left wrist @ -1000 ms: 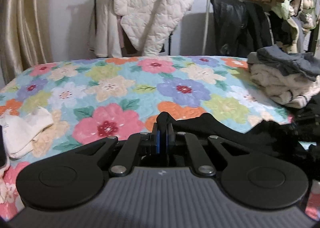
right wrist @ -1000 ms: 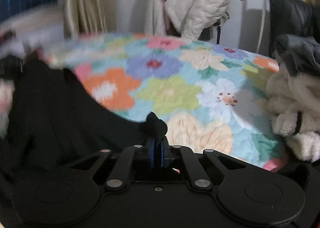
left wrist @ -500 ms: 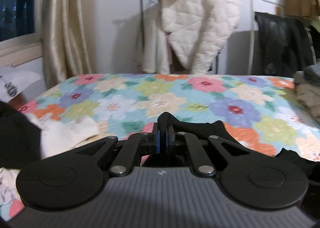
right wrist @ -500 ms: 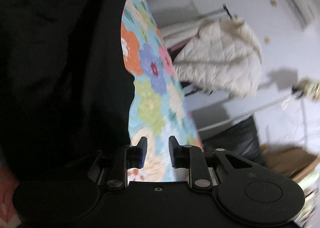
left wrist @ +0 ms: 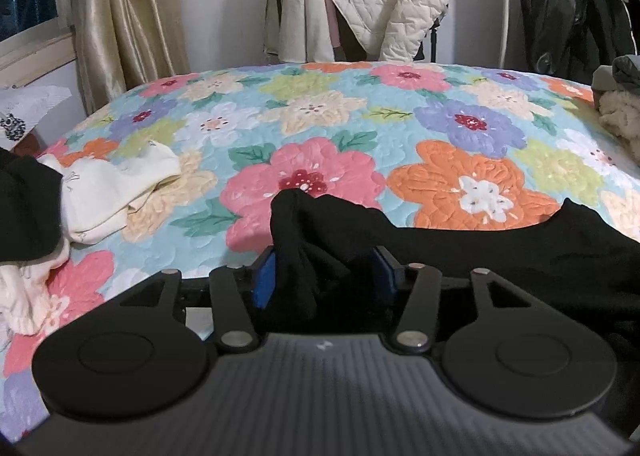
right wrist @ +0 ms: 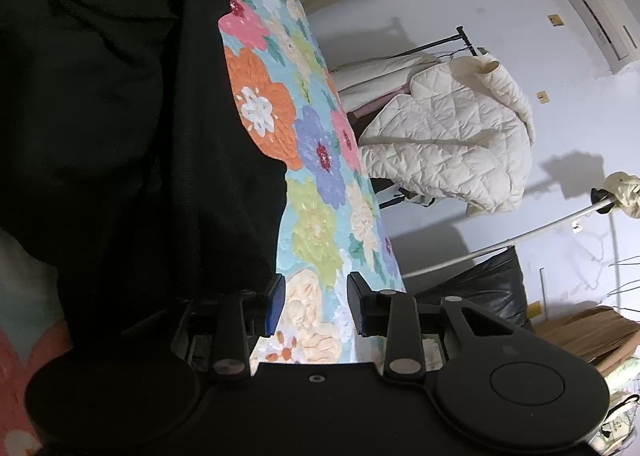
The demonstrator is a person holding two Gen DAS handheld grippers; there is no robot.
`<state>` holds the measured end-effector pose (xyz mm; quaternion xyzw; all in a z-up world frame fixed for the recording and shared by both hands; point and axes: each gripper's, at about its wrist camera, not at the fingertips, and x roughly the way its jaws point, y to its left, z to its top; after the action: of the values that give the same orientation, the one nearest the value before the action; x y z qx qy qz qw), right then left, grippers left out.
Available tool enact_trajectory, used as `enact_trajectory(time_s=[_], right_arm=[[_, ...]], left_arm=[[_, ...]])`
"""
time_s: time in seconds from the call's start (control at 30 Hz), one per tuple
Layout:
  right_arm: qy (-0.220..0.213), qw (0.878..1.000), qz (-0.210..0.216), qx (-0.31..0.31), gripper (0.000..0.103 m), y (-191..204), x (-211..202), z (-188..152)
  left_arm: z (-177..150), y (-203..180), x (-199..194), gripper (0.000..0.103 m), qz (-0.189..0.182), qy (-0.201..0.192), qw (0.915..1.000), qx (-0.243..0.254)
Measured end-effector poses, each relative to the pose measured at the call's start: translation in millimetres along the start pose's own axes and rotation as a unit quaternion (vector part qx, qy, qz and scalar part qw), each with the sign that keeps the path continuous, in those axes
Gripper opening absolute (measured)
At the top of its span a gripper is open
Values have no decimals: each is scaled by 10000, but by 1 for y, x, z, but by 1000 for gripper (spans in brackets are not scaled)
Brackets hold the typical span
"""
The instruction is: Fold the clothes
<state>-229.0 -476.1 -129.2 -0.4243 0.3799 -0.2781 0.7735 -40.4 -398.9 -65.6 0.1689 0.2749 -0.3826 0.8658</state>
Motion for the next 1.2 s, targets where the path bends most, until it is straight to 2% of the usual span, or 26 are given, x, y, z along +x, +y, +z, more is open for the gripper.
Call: enact_trajectory(time_s=[0.13,0.2,0.23,0.27,0.33,0.43,0.47,0.53,0.57,0.7,0.77,0.83,0.87,0.9,0.93,0.97,1.0,1.1,1.2], right_arm=[[70,9947,635,804,39,-8,6,-6],[176,9858,1016,1323,39,-15,11,-8],[229,9771,1252,1704,39,-21,11,-10],[273,9659,1492,2098,39,-28,11,-13],[315,9336,1999,2956,41,-44,8,-20],[339,8747,2683,4022,46,-60,-1,-37],[366,8542,2866,4324,49,-64,-5,-43],[563,8216,3002,4814,50,-66,-13,-54],[700,8128,2913,4996,50,-68,-18,-57],[918,8092,2291,5332,54,-66,-47,-62],[960,8028,2166,5472,56,-62,-61,-64],[958,7931,2195,5601,57,-57,-70,-66],[951,7885,2222,5656,57,-54,-74,-67],[950,7873,2254,5660,57,-51,-77,-66],[964,7910,2251,5606,57,-48,-79,-65],[979,7947,2248,5552,57,-46,-81,-64],[994,7997,2241,5481,57,-43,-82,-62],[959,8249,2138,5144,58,-42,-81,-52],[918,8284,2166,5083,58,-44,-83,-49]], left_arm=[[-3,3,-17,57,14,113,9999,-95],[-7,4,-28,60,-48,205,9997,-101],[-11,3,-33,62,-84,267,9996,-55],[-15,2,-38,67,-118,326,9994,4],[-24,-4,-48,69,-160,376,9989,228],[-35,-14,-58,72,-321,364,9974,529],[-38,-17,-60,76,-442,362,9968,550],[-43,-24,-58,78,-733,386,9951,541],[-45,-29,-56,79,-871,408,9937,581],[-53,-56,-47,92,-1108,365,9867,1130],[-59,-69,-39,92,-1144,374,9819,1465],[-64,-78,-32,70,-1182,446,9779,1664],[-64,-79,-34,54,-1185,426,9777,1683],[-64,-80,-39,40,-1159,400,9778,1699],[-63,-81,-43,31,-1133,374,9779,1714],[-62,-82,-47,18,-1093,357,9778,1750],[-61,-83,-52,14,-1055,320,9778,1784],[-60,-82,-70,12,-983,210,9801,1711],[-59,-77,-87,12,-1026,171,9838,1462]])
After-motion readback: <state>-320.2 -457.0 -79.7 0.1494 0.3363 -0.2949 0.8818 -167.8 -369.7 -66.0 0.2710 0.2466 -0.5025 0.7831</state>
